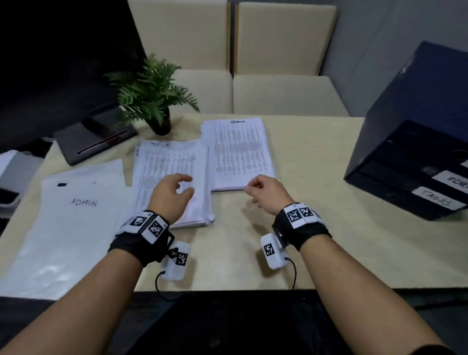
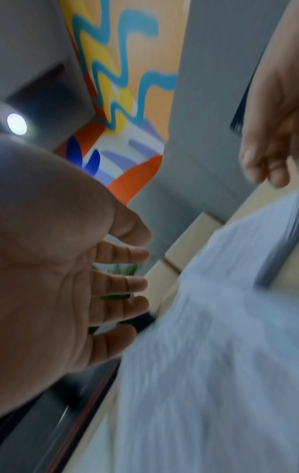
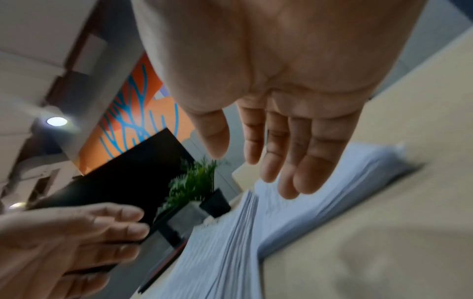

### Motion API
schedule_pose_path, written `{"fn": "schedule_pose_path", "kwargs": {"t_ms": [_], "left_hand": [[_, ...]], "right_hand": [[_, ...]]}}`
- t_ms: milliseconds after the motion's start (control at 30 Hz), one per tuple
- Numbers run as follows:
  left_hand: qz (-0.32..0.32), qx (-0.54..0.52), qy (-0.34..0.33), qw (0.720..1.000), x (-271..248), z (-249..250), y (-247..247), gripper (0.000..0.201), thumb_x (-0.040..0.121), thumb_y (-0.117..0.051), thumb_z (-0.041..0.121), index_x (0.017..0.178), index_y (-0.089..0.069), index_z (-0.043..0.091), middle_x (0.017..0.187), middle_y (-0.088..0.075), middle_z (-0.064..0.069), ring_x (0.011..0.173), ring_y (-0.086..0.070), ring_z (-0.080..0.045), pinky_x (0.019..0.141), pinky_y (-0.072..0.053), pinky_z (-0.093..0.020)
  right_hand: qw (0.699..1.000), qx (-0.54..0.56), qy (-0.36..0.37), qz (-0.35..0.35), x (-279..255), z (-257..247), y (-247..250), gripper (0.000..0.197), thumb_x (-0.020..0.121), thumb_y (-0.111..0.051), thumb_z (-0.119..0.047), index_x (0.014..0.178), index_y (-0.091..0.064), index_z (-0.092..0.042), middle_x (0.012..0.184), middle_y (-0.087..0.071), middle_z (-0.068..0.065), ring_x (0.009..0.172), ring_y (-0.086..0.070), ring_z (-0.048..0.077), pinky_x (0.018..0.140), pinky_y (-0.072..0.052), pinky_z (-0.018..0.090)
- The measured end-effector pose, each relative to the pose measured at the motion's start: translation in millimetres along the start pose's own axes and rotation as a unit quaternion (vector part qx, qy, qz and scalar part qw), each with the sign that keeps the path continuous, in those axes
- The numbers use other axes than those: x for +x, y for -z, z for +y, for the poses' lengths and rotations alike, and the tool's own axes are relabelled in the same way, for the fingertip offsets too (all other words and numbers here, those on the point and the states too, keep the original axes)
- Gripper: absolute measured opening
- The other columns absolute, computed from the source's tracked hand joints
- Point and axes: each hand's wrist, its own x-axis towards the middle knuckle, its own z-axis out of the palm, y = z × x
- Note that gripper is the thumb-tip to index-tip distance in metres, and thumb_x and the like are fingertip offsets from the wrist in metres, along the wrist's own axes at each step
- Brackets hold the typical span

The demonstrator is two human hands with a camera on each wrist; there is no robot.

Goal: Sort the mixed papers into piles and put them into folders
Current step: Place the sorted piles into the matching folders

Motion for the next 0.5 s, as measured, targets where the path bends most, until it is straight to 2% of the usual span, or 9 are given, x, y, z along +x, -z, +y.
{"fn": "schedule_pose_path", "kwargs": {"t_ms": [100, 200, 267, 300, 400, 433, 467, 500], "left_hand": [[-0.001, 0.021, 0.074, 0.997, 12, -57, 38, 0.034, 0.090, -0.060, 0.018, 0.124, -0.058, 0.015, 0.132, -0.053, -0.009, 0.118, -0.052, -0.025, 0.095, -0.040, -0.032], [-0.025, 0.038, 0.133, 0.990, 25, -106, 57, 0.042, 0.090, -0.058, 0.018, 0.132, -0.053, 0.016, 0.138, -0.050, -0.012, 0.123, -0.050, -0.028, 0.099, -0.038, -0.032], [-0.059, 0.055, 0.143, 0.986, 29, -128, 61, 0.046, 0.090, -0.057, 0.017, 0.135, -0.050, 0.014, 0.140, -0.049, -0.012, 0.125, -0.049, -0.029, 0.100, -0.037, -0.031], [-0.078, 0.057, 0.146, 0.985, 29, -136, 60, 0.049, 0.090, -0.057, 0.017, 0.138, -0.047, 0.013, 0.142, -0.047, -0.012, 0.126, -0.048, -0.029, 0.101, -0.036, -0.030], [-0.120, 0.046, 0.150, 0.980, 29, -154, 55, 0.057, 0.088, -0.058, 0.014, 0.142, -0.041, 0.011, 0.146, -0.043, -0.009, 0.132, -0.042, -0.025, 0.108, -0.030, -0.029], [-0.125, 0.046, 0.150, 0.980, 29, -158, 53, 0.058, 0.087, -0.058, 0.014, 0.142, -0.041, 0.013, 0.147, -0.043, -0.008, 0.133, -0.041, -0.025, 0.109, -0.029, -0.030], [-0.126, 0.050, 0.151, 0.979, 29, -162, 50, 0.058, 0.085, -0.059, 0.015, 0.141, -0.042, 0.015, 0.146, -0.044, -0.006, 0.133, -0.040, -0.026, 0.110, -0.030, -0.031], [-0.127, 0.056, 0.151, 0.979, 29, -165, 50, 0.058, 0.084, -0.059, 0.016, 0.140, -0.043, 0.017, 0.144, -0.045, -0.005, 0.132, -0.039, -0.027, 0.109, -0.030, -0.032]], "right_hand": [[0.999, -0.014, -0.030, -0.011, 11, -16, -49, 0.012, 0.089, -0.065, -0.030, 0.090, -0.062, -0.018, 0.087, -0.063, -0.003, 0.091, -0.064, 0.023, 0.081, -0.050, 0.036], [0.996, -0.043, -0.072, 0.004, 20, -28, -89, 0.030, 0.090, -0.063, -0.032, 0.112, -0.060, -0.011, 0.103, -0.058, 0.000, 0.093, -0.054, 0.018, 0.079, -0.039, 0.026], [0.992, -0.049, -0.113, 0.008, 24, -33, -110, 0.040, 0.091, -0.062, -0.034, 0.121, -0.056, -0.010, 0.113, -0.058, 0.002, 0.096, -0.053, 0.018, 0.078, -0.036, 0.024], [0.990, -0.044, -0.132, 0.010, 26, -34, -120, 0.043, 0.091, -0.062, -0.036, 0.124, -0.054, -0.010, 0.114, -0.058, 0.002, 0.095, -0.054, 0.019, 0.075, -0.037, 0.024], [0.986, -0.027, -0.160, 0.037, 32, -40, -143, 0.049, 0.089, -0.064, -0.039, 0.126, -0.053, -0.009, 0.114, -0.063, 0.003, 0.078, -0.058, 0.013, 0.062, -0.043, 0.021], [0.985, -0.027, -0.164, 0.039, 34, -42, -149, 0.056, 0.088, -0.064, -0.042, 0.130, -0.051, -0.008, 0.121, -0.062, 0.005, 0.084, -0.062, 0.015, 0.068, -0.047, 0.022], [0.985, -0.032, -0.168, 0.036, 38, -42, -153, 0.063, 0.087, -0.065, -0.045, 0.134, -0.049, -0.007, 0.129, -0.059, 0.006, 0.098, -0.063, 0.021, 0.080, -0.050, 0.026], [0.983, -0.035, -0.176, 0.029, 41, -46, -157, 0.067, 0.086, -0.064, -0.046, 0.137, -0.046, -0.006, 0.135, -0.055, 0.008, 0.112, -0.059, 0.027, 0.091, -0.046, 0.029]]}}
